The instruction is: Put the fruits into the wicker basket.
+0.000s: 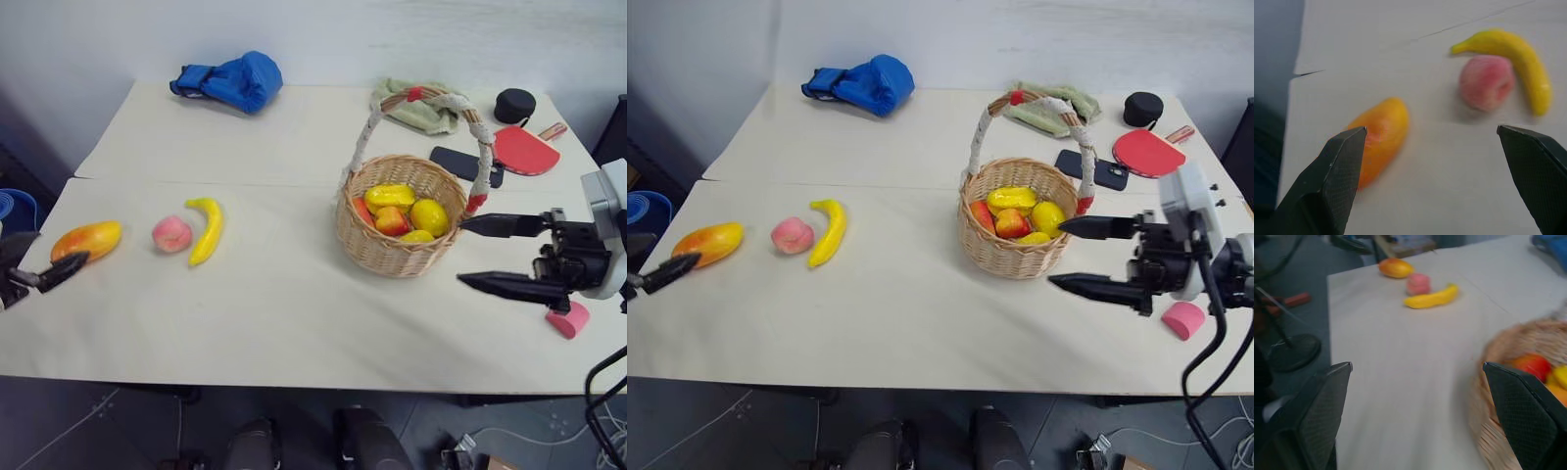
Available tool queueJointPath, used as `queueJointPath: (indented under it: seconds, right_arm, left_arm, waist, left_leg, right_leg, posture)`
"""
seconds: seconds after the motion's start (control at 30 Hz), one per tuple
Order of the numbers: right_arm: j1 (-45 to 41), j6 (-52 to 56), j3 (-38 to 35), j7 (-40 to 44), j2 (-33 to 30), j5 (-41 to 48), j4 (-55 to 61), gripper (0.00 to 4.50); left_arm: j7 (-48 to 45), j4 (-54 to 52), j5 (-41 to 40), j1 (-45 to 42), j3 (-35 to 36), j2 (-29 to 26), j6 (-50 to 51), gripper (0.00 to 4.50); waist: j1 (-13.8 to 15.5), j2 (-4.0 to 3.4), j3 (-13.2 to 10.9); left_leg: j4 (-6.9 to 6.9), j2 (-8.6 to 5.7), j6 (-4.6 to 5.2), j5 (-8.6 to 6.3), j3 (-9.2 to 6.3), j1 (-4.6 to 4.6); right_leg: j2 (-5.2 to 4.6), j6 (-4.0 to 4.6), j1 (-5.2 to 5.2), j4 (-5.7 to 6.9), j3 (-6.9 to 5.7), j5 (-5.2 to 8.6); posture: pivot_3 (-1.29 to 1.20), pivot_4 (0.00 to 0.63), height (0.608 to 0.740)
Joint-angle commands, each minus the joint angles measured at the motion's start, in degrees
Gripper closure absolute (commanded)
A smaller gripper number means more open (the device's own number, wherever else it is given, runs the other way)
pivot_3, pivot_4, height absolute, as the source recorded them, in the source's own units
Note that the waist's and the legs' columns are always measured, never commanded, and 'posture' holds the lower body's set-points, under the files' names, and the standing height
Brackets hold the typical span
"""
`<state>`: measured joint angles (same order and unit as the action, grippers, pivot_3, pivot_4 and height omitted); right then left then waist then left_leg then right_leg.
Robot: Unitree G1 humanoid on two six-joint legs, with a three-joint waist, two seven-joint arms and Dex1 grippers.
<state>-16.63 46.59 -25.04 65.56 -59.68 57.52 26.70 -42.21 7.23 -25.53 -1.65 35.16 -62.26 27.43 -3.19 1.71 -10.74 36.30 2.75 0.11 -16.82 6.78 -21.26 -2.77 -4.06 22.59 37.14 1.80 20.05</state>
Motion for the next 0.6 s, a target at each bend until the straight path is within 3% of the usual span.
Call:
queueJointPath:
  seconds: [0.03, 0.2, 0.3, 0.4, 0.6]
  right_arm:
    - [-3.44, 0.42, 0.23, -4.68, 1.48, 5.16, 4.15, 0.04]
    - [-4.46, 0.42, 1.37, -7.74, 2.09, 6.67, 5.66, 0.04]
    - [-3.58, 0.14, 1.18, -8.7, 1.97, 6.47, 5.97, 0.04]
    - [-2.99, -0.28, 0.84, -9.52, 1.95, 6.28, 6.16, 0.04]
    - [-2.12, -0.44, -0.23, -11.46, 1.95, 6.96, 6.95, 0.04]
  left_arm:
    - [-3.32, 13.95, 7.29, -10.95, -9.19, -3.93, -8.42, 0.0]
    - [-5.88, 32.14, 18.0, -27.29, -22.42, -5.18, -17.85, 0.0]
    - [-6.01, 41.58, 22.93, -35.39, -27.71, -3.89, -21.48, 0.0]
    - [-6.94, 47.22, 26.99, -39.26, -31.87, -3.19, -24.17, 0.0]
    - [-8.08, 53.45, 30.98, -43.22, -35.86, -2.16, -25.76, 0.0]
  waist:
    - [-0.01, 0.06, 0.03]
    - [0.21, 0.15, 0.07]
    - [0.2, 0.18, 0.08]
    - [0.2, 0.17, 0.08]
    - [0.27, 0.21, 0.06]
  left_leg:
    - [-0.03, -0.02, 0.01, -0.01, 0.0, 0.01]
    - [-0.08, 0.02, -0.07, 0.01, 0.0, -0.31]
    - [0.19, 0.05, -0.21, -0.1, 0.17, -0.5]
    - [0.91, 0.26, -0.17, -0.27, 0.16, -1.35]
    - [1.63, 0.28, 0.09, -0.46, 0.4, -1.54]
  right_leg:
    - [-0.04, 0.0, -0.01, -0.03, -0.02, 0.0]
    - [-0.06, -0.03, 0.33, -0.05, -0.26, -0.02]
    - [-0.25, -0.18, 0.8, 0.55, -0.79, -0.09]
    - [-0.33, -0.2, 1.38, 0.93, -1.68, -0.1]
    - [-0.84, -0.22, 1.38, 0.89, -2.72, -0.11]
  posture:
    - [0.0, 0.15, 0.74]
    - [0.0, 0.15, 0.74]
    - [0.0, 0.15, 0.74]
    - [0.0, 0.15, 0.74]
    - [0.0, 0.15, 0.74]
